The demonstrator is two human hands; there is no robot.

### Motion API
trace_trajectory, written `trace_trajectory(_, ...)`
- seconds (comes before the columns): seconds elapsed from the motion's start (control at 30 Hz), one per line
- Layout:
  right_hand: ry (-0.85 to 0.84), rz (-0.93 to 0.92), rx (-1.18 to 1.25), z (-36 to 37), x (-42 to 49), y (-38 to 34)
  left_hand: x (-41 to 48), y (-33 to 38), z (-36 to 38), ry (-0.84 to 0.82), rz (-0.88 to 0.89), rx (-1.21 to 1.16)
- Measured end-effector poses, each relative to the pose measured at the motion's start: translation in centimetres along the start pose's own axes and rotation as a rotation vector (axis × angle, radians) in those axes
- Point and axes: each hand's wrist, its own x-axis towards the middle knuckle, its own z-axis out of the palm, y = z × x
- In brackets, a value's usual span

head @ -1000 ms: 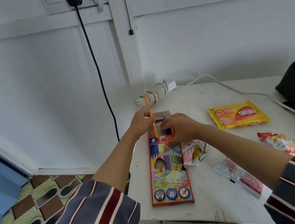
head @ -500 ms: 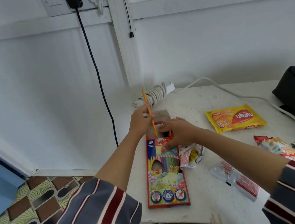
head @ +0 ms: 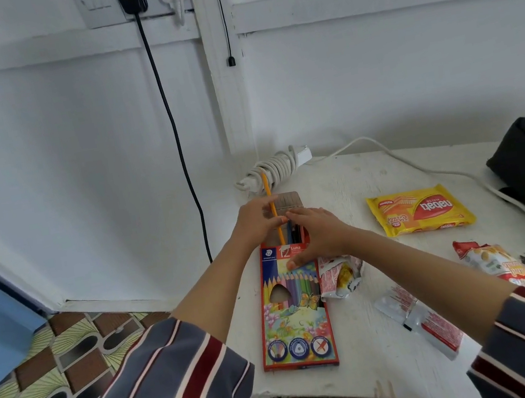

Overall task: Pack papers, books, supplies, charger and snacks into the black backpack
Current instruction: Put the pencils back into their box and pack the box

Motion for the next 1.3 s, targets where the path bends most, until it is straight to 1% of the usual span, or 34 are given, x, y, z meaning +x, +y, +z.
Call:
trace_trajectory(0.13, -0.007, 0.006, 0.011, 0.0, 0.1, 0.0, 0.2, -0.5, 0.0, -0.016, 0.012, 0.075)
trace_trajectory(0.57, -0.013, 0.021, 0.016, 0.3, 0.6, 0.3, 0.0, -0.4, -0.6, -0.126, 0.009, 0.103)
trace_trajectory(0.77, -0.094, 0.061, 0.021, -0.1, 0.8, 0.4, -0.3, -0.6, -0.7, -0.115, 0.019, 0.038)
trace_trajectory(1.07, -0.112, 0.065, 0.016, -0.1, 1.2, 0.5, -0.3, -0.8, -0.5, -0.102, 0.037, 0.044)
trace_trajectory(1.3, -0.112, 0.056, 0.042, 0.1, 1.2, 0.7, -0.6, -0.5, -0.5, -0.208, 0.027, 0.077)
